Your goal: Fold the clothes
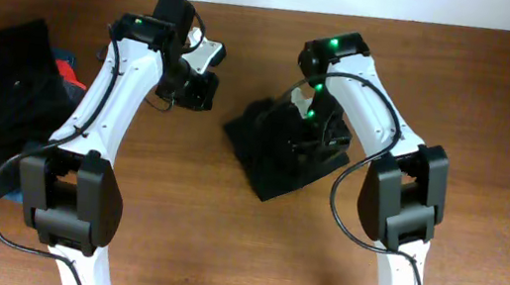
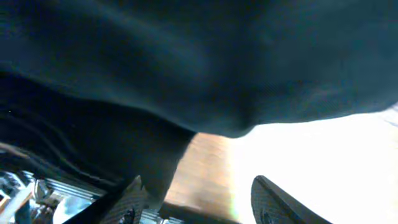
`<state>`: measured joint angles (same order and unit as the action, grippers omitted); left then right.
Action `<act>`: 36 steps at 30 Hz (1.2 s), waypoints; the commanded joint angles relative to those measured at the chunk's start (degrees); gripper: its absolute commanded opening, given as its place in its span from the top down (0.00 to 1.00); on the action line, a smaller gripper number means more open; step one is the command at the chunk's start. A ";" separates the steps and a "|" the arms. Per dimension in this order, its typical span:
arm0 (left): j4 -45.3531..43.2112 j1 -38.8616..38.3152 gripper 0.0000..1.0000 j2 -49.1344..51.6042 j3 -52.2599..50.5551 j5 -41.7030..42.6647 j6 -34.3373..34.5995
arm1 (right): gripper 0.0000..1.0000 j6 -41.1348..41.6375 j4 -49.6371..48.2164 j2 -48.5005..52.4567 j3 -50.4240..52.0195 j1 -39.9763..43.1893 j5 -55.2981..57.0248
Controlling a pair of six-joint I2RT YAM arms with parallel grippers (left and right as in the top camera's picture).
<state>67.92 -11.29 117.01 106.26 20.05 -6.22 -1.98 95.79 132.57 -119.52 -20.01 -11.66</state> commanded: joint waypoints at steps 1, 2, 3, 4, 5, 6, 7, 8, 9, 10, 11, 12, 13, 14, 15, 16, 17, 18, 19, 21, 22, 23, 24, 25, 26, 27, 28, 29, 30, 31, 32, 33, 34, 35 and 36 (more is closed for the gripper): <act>-0.04 -0.17 0.95 -0.15 -0.04 -0.22 0.09 | 0.39 -1.03 -1.55 -1.14 -0.63 -2.05 -1.66; 0.04 -0.17 0.95 -0.15 -0.04 -0.22 0.09 | 0.39 -1.03 -2.12 -1.09 -0.63 -2.32 -1.66; 0.11 -0.17 0.95 -0.15 -0.04 -0.22 0.09 | 0.38 -1.03 -2.64 -1.07 -0.63 -2.82 -1.70; 0.22 -0.15 0.95 -0.15 -0.04 -0.42 0.09 | 0.37 -1.03 -2.64 -1.05 -0.63 -3.26 -1.73; 0.24 -0.17 0.95 -0.15 -0.04 -0.42 0.07 | 0.36 -1.03 -2.56 -1.05 -0.63 -3.50 -1.73; 0.22 -0.15 0.95 -0.15 -0.04 -0.42 0.07 | 0.36 -1.03 -2.54 -1.05 -0.59 -4.04 -1.70; 0.20 -0.17 0.95 -0.15 -0.04 -0.42 0.09 | 0.36 -1.03 -2.56 -1.05 -0.59 -4.55 -1.68; 0.22 -0.17 0.96 -0.15 -0.04 -0.42 0.09 | 0.36 -1.03 -2.58 -1.05 -0.59 -4.79 -1.66; 0.22 -0.15 0.95 -0.15 -0.04 -0.42 0.09 | 0.39 -1.03 -2.89 -1.05 -0.59 -5.07 -1.66; 0.24 -0.15 0.95 -0.15 -0.04 -0.42 0.09 | 0.40 -1.03 -3.21 -1.05 -0.59 -5.05 -1.62; 0.22 -0.15 0.96 -0.15 -0.04 -0.39 0.09 | 0.43 -1.03 -3.69 -1.07 -0.61 -5.05 -1.64; 0.22 -0.15 0.96 -0.15 -0.04 -0.37 0.09 | 0.46 -1.03 -4.02 -1.07 -0.63 -4.98 -1.60; 0.07 -0.20 0.95 -0.15 -0.04 -0.09 0.09 | 0.50 -1.01 -4.09 -1.07 -0.83 -4.68 -1.16; -0.22 -0.35 0.95 -0.15 -0.02 1.03 0.09 | 0.53 -0.98 -3.98 -1.07 -1.22 -4.28 -0.09; -0.81 -0.57 0.96 -0.15 -0.02 3.28 -0.68 | 0.57 -0.79 -3.72 -1.14 -1.88 -3.82 1.03; -1.51 -0.92 0.98 -0.15 -0.02 7.04 -3.04 | 0.56 -0.28 -3.50 -1.27 -2.64 -3.23 2.12; -2.05 -1.31 0.99 -0.15 -0.02 9.33 -4.90 | 0.56 0.94 -3.21 -1.55 -3.96 -2.32 3.65; -2.99 -2.10 0.99 -0.15 -0.02 11.04 -6.82 | 0.55 2.56 -2.75 -1.97 -5.64 -1.20 5.29; -3.65 -2.80 0.99 -0.15 -0.02 11.04 -7.80 | 0.55 3.37 -2.32 -2.47 -7.37 0.04 6.21; -4.57 -4.09 0.99 -0.15 -0.04 11.02 -10.01 | 0.50 3.63 -1.64 -3.41 -10.12 2.40 6.34; -5.20 -4.83 0.98 -0.13 -0.04 11.04 -10.19 | 0.46 3.80 -0.87 -4.11 -11.80 4.37 6.32; -5.38 -5.05 0.98 -0.13 -0.04 11.04 -10.19 | 0.46 3.78 -0.59 -4.28 -12.11 4.85 6.32; -5.84 -5.68 0.88 0.02 -0.04 11.02 -10.16 | 0.44 3.76 0.70 -4.70 -13.03 6.75 6.34; -5.99 -6.27 0.80 0.28 -0.04 11.02 -10.16 | 0.43 3.72 1.57 -4.74 -13.35 8.26 6.34; -5.99 -6.75 0.76 0.63 -0.15 11.04 -10.16 | 0.43 3.74 1.57 -4.72 -13.16 9.57 6.10; -5.97 -7.06 0.75 0.87 -0.26 11.02 -10.16 | 0.44 3.74 1.57 -4.72 -13.07 10.40 5.90; -5.70 -7.50 0.73 1.79 -0.37 10.97 -10.14 | 0.44 3.76 1.57 -4.72 -12.90 11.63 5.66; -5.53 -7.58 0.72 2.54 -0.37 10.43 -10.14 | 0.44 3.76 1.57 -4.72 -12.90 12.13 5.66; -5.51 -7.58 0.72 3.19 -0.37 9.99 -10.14 | 0.44 3.74 1.57 -4.72 -12.90 12.52 5.70; -5.46 -7.56 0.72 4.13 -0.37 9.88 -10.14 | 0.43 3.74 1.57 -4.72 -12.90 12.74 5.70; -5.42 -7.56 0.71 5.95 -0.37 9.97 -10.14 | 0.43 3.74 1.57 -4.72 -12.90 13.07 5.73; -5.35 -7.56 0.70 7.06 -0.37 9.97 -10.14 | 0.43 3.74 1.57 -4.72 -12.90 13.16 5.73; -5.33 -7.56 0.69 7.93 -0.37 9.99 -10.14 | 0.43 3.74 1.57 -4.72 -12.90 13.27 5.73; -5.31 -7.58 0.68 9.40 -0.37 10.01 -10.14 | 0.42 3.74 1.57 -4.72 -12.90 13.31 5.73; -5.29 -7.58 0.68 10.25 -0.37 10.12 -10.14 | 0.43 3.74 1.57 -4.72 -12.90 13.31 5.75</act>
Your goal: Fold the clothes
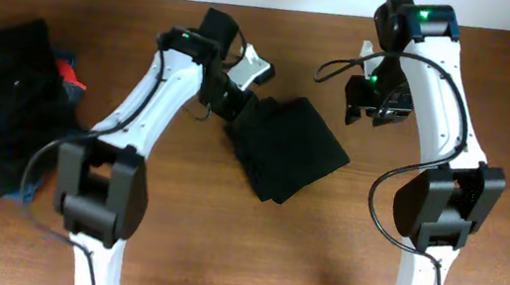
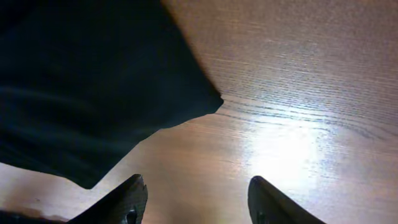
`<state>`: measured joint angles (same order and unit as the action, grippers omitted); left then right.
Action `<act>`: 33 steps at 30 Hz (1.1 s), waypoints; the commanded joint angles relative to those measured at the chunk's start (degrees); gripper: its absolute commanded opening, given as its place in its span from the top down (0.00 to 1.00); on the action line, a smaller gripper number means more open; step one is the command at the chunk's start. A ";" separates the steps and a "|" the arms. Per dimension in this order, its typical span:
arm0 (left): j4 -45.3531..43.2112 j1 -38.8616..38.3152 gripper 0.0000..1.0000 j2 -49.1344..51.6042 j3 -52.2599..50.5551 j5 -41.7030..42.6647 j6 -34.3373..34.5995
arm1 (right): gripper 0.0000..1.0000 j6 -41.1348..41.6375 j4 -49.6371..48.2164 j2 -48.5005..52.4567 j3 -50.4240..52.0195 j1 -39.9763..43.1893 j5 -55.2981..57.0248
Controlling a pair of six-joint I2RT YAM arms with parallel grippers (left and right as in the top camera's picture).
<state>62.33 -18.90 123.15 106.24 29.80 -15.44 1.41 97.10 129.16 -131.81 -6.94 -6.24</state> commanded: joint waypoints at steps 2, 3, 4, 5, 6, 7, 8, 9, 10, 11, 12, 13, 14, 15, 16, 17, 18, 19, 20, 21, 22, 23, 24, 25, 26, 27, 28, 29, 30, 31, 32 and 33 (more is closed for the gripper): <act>0.28 0.04 0.68 6.14 -0.35 0.42 -0.94 | 0.42 0.35 0.26 -1.31 -0.61 0.22 0.31; 0.22 0.04 0.69 7.26 -0.35 0.39 -0.94 | 0.42 0.35 0.26 -1.31 -0.61 0.22 0.31; 0.22 0.04 0.75 7.52 -0.35 0.33 -0.94 | 0.42 0.35 0.26 -1.31 -0.61 0.22 0.31; 0.17 0.17 0.92 7.93 -0.35 0.17 -0.94 | 0.42 0.35 0.26 -1.31 -0.61 0.22 0.31; 0.04 0.44 1.00 7.93 -0.35 0.20 -0.92 | 0.42 0.35 0.26 -1.31 -0.61 0.22 0.35; 0.02 0.81 1.00 7.91 -0.26 0.22 -0.92 | 0.42 0.35 0.26 -1.31 -0.61 0.22 0.50; 0.09 1.16 1.00 7.85 -0.02 0.22 -0.87 | 0.42 0.33 0.26 -1.31 -0.61 0.22 0.52; 0.13 1.53 1.00 7.76 0.22 0.20 -0.68 | 0.42 0.35 0.26 -1.31 -0.61 0.22 0.52; 0.20 2.29 1.00 7.76 0.61 0.24 -0.24 | 0.42 0.35 0.24 -1.31 -0.61 0.22 0.52; 0.31 2.73 1.00 7.76 0.79 0.26 -0.24 | 0.40 0.35 0.24 -1.31 -0.61 0.24 0.55; 0.31 3.48 0.99 7.76 0.79 0.22 -0.22 | 0.39 0.35 0.24 -1.31 -0.61 0.22 0.63; 0.24 3.78 0.94 7.96 0.63 0.20 -0.28 | 0.39 0.33 0.22 -1.31 -0.61 0.22 0.94; 0.24 3.78 0.91 8.07 0.63 0.20 -0.28 | 0.38 0.35 0.24 -1.31 -0.61 0.22 0.94; 0.20 3.78 0.87 8.48 0.63 0.11 -0.31 | 0.38 0.35 0.24 -1.31 -0.61 0.22 0.92; 0.20 3.56 0.87 8.92 0.63 -0.31 -0.28 | 0.38 0.35 0.24 -1.31 -0.61 0.22 0.92; 0.22 3.26 0.87 9.38 0.63 -0.74 -0.28 | 0.38 0.35 0.24 -1.31 -0.61 0.22 0.92; 0.31 2.86 0.86 10.08 0.61 -0.92 -0.28 | 0.38 0.35 0.26 -1.31 -0.61 0.22 0.92; 0.31 2.67 0.83 10.51 0.61 -0.94 -0.28 | 0.38 0.35 0.24 -1.31 -0.61 0.22 0.92; 0.35 2.36 0.79 10.99 0.61 -0.94 -0.28 | 0.37 0.35 0.24 -1.31 -0.61 0.22 0.92; 0.31 2.08 0.77 11.69 0.52 -1.14 -0.28 | 0.37 0.35 0.26 -1.31 -0.61 0.22 0.92; 0.33 1.90 0.77 11.91 0.52 -1.14 -0.28 | 0.37 0.35 0.26 -1.31 -0.61 0.22 0.90; 0.31 1.79 0.77 12.28 0.42 -1.18 -0.28 | 0.37 0.35 0.26 -1.31 -0.61 0.22 0.90; 0.39 1.77 0.77 12.28 0.39 -1.77 -0.28 | 0.37 0.37 0.26 -1.31 -0.61 0.22 0.90; 0.50 1.75 0.76 12.28 0.35 -3.17 -0.26 | 0.37 0.37 0.26 -1.31 -0.61 0.22 0.90; 0.66 1.75 0.76 12.28 0.35 -4.07 -0.26 | 0.37 0.37 0.26 -1.31 -0.61 0.22 0.90; 0.74 1.75 0.76 12.28 0.35 -5.03 -0.26 | 0.37 0.37 0.26 -1.31 -0.61 0.22 0.90; 0.87 1.75 0.76 12.28 0.28 -5.99 -0.26 | 0.37 0.35 0.26 -1.31 -0.61 0.22 0.90; 1.22 1.75 0.77 12.28 0.28 -7.91 -0.24 | 0.37 0.35 0.26 -1.31 -0.61 0.22 0.90; 1.44 1.75 0.77 12.28 0.28 -9.62 -0.22 | 0.37 0.35 0.26 -1.31 -0.61 0.22 0.90; 1.84 1.81 0.78 12.24 0.33 -12.55 0.94 | 0.36 0.35 0.26 -1.31 -0.59 0.22 0.90; 2.01 1.92 0.78 12.11 0.33 -13.60 1.70 | 0.35 0.35 0.26 -1.31 -0.59 0.22 0.92; 2.29 2.05 0.78 11.93 0.48 -13.53 1.88 | 0.34 0.33 0.26 -1.31 -0.59 0.22 0.92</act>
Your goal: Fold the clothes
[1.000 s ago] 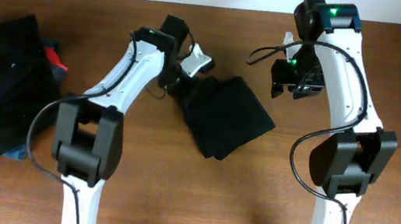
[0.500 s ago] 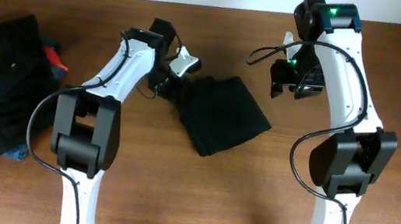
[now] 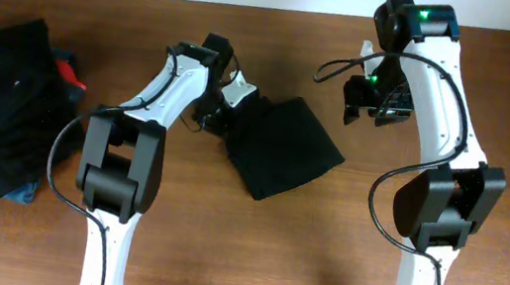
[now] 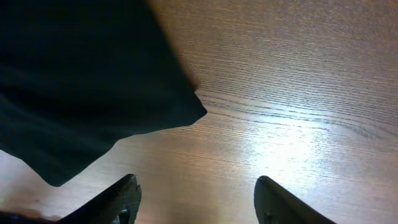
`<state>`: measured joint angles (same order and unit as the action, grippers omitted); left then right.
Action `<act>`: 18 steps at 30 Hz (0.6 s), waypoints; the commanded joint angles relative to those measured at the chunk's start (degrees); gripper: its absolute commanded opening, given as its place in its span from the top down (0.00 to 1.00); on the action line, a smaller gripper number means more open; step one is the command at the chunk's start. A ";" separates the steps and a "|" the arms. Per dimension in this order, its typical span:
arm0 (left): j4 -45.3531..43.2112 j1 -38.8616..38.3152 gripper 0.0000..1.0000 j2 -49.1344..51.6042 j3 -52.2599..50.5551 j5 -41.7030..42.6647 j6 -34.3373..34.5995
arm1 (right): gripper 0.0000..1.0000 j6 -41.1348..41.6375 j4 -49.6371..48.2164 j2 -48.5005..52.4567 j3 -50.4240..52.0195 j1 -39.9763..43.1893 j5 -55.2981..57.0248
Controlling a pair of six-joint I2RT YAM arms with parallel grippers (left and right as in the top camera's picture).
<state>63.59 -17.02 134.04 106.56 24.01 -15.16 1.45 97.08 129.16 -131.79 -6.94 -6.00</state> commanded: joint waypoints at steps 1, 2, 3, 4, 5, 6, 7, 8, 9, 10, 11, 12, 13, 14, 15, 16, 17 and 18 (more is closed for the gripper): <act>1.51 0.28 0.77 0.83 0.39 -7.50 1.60 | 0.33 0.24 0.28 -1.31 -0.61 0.22 0.68; 2.32 0.31 0.77 0.46 0.81 -7.54 1.57 | 0.33 -0.20 0.28 -1.31 -0.61 0.22 0.70; 4.02 0.28 0.77 0.02 1.27 -7.39 1.60 | 0.33 -1.03 0.28 -1.31 -0.61 0.22 0.68; 5.46 0.28 0.77 -0.04 1.42 -7.06 1.92 | 0.32 -1.03 0.28 -1.31 -0.61 0.22 0.70; 6.95 0.22 0.77 -0.04 1.46 -6.78 2.47 | 0.30 -1.03 0.28 -1.31 -0.59 0.22 0.68; 8.92 0.07 0.77 -0.04 1.44 -6.60 2.64 | 0.26 -1.03 0.28 -1.31 -0.59 0.22 0.66; 10.64 -0.11 0.78 -0.04 1.44 -6.95 2.62 | 0.23 -1.09 0.28 -1.31 -0.57 0.22 0.37; 11.39 -0.13 0.78 -0.04 1.44 -7.67 2.60 | 0.23 -1.86 0.28 -1.31 -0.42 0.22 -0.87; 11.63 -0.13 0.82 -0.22 1.51 -8.76 2.64 | 0.30 -3.04 0.28 -1.31 0.11 0.17 -3.08; 11.21 -0.07 0.83 -0.44 1.57 -9.79 2.64 | 0.50 -3.13 0.28 -1.31 1.05 0.15 -4.17; 10.95 0.17 0.83 -0.59 1.86 -10.08 2.64 | 0.69 -3.13 0.28 -1.31 1.88 0.15 -4.13; 11.06 0.63 0.83 -0.81 2.64 -10.14 2.64 | 0.82 -3.13 0.15 -1.31 3.98 0.17 -4.11; 11.08 1.25 0.84 -1.11 3.39 -10.14 2.64 | 0.84 -3.13 -0.26 -1.31 6.14 0.17 -4.11; 11.06 1.70 0.84 -1.46 3.82 -10.14 2.67 | 0.85 -3.13 -0.79 -1.31 7.89 0.17 -4.11; 11.04 2.51 0.84 -2.10 4.74 -10.12 2.67 | 0.86 -3.13 -1.62 -1.31 10.75 0.13 -4.11; 10.75 3.21 0.84 -2.62 5.60 -10.12 2.67 | 0.86 -3.13 -2.49 -1.31 13.09 0.04 -4.11; 10.45 3.63 0.84 -2.97 6.19 -10.10 2.69 | 0.87 -3.13 -3.50 -1.31 15.32 -0.11 -4.11; 9.11 4.39 0.83 -3.45 7.17 -10.10 3.19 | 0.87 -3.13 -4.94 -1.31 18.36 -0.31 -4.33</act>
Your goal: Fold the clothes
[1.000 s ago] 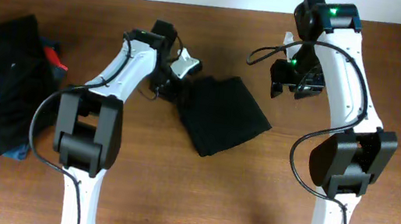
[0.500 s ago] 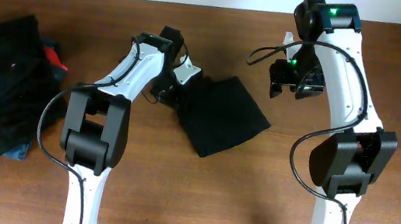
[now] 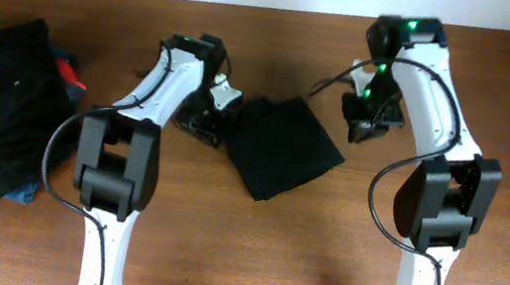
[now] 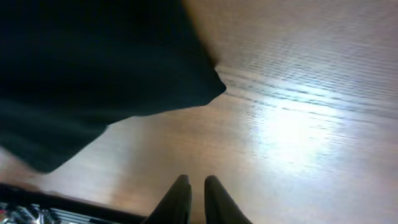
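Observation:
A black garment (image 3: 282, 148) lies folded in a flat square at the middle of the table; its right corner (image 4: 93, 68) fills the upper left of the right wrist view. My left gripper (image 3: 212, 109) sits at the garment's left edge; the overhead view does not show how its fingers stand. My right gripper (image 4: 194, 182) is shut with nothing between its fingers, above bare wood just right of the garment (image 3: 370, 122).
A pile of dark clothes with a bit of red and blue in it lies at the table's left edge. The wooden table (image 3: 248, 262) ends at a pale strip along the far side.
My right gripper's fingers, open before, are now shut on nothing, and it sits slightly nearer the garment's right corner. The left gripper has shifted a little to the left at the garment's edge.
First my right gripper was down on the bunched garment with cloth over its camera, and the left gripper stood apart. Then the right gripper was off to the right, open, the garment lay flat and square, and the left gripper was at its left edge, where it stays.

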`<state>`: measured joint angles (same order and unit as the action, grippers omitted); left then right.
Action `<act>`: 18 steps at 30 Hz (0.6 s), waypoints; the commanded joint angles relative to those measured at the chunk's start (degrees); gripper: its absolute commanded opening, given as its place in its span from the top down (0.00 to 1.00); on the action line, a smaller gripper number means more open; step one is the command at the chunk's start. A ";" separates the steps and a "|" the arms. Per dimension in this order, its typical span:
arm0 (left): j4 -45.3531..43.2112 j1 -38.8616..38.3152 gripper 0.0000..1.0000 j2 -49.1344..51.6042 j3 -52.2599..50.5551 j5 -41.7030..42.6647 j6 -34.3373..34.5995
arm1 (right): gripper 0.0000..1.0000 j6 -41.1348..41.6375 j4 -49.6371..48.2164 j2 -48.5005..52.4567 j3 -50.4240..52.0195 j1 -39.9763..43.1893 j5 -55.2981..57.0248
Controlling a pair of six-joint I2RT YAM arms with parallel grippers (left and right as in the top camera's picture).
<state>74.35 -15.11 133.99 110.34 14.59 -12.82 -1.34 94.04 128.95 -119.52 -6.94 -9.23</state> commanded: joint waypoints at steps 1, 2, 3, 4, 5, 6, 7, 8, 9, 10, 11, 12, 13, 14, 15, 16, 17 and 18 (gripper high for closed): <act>-3.02 2.84 0.83 -3.54 3.80 -0.63 1.25 | 0.87 -0.33 -2.99 -1.09 8.04 -0.55 -1.44; -5.31 2.91 0.83 -3.54 3.98 -0.46 1.44 | 0.87 -0.33 -4.68 -1.09 10.58 -0.96 -2.27; -7.21 2.91 0.82 -3.52 3.98 -0.48 1.44 | 0.87 -0.33 -5.95 -1.09 12.31 -1.25 -3.02; -8.46 2.91 0.80 -3.50 3.96 -0.48 1.44 | 0.87 -0.33 -6.86 -1.09 13.46 -1.44 -3.48; -11.02 2.89 0.78 -3.50 3.96 -0.48 1.42 | 0.86 -0.31 -8.59 -1.09 15.47 -2.12 -4.24; -12.94 2.80 0.77 -3.50 3.96 -0.46 1.42 | 0.86 -0.26 -9.60 -1.09 16.57 -2.45 -4.35; -14.25 2.73 0.77 -3.50 3.96 -0.46 1.44 | 0.86 -0.15 -10.40 -1.09 17.42 -2.73 -4.33; -16.28 2.60 0.76 -3.50 3.96 -0.46 1.42 | 0.85 -0.11 -11.52 -1.09 18.56 -3.23 -4.33; -17.66 2.47 0.75 -3.45 3.91 -0.46 1.44 | 0.84 -0.11 -12.81 -1.07 19.80 -3.74 -4.31; -18.78 2.27 0.74 -3.39 3.91 -0.46 1.44 | 0.84 -0.09 -14.21 -1.07 21.00 -4.33 -4.31; -19.63 2.05 0.74 -3.39 3.91 -0.46 1.42 | 0.84 -0.09 -15.17 -1.07 21.79 -4.66 -4.31; -20.46 1.51 0.74 -3.39 3.91 -0.46 1.42 | 0.81 -0.09 -17.11 -1.07 23.23 -5.14 -4.31; -21.03 1.01 0.74 -3.39 3.91 -0.48 1.42 | 0.80 0.59 -18.93 -1.07 24.44 -5.44 -4.26; -21.27 0.76 0.74 -3.30 3.91 -0.46 1.40 | 0.80 1.20 -20.02 -1.07 25.18 -5.55 -4.28; -21.51 0.48 0.74 -3.23 3.91 -0.46 1.42 | 0.80 2.01 -21.16 -1.07 25.94 -5.60 -4.28; -21.86 0.07 0.75 -3.04 3.91 -0.46 1.40 | 0.80 2.89 -22.82 -1.07 27.06 -5.57 -4.26; -22.12 -0.26 0.75 -2.73 3.89 -0.44 1.40 | 0.80 3.43 -23.80 -1.07 27.71 -5.57 -4.26; -22.45 -0.52 0.75 -2.38 3.89 -0.44 1.42 | 0.79 3.80 -25.00 -1.07 28.52 -5.53 -4.28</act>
<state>52.56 -14.70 132.38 113.51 14.06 -11.70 0.25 72.05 128.27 -93.45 -12.27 -13.43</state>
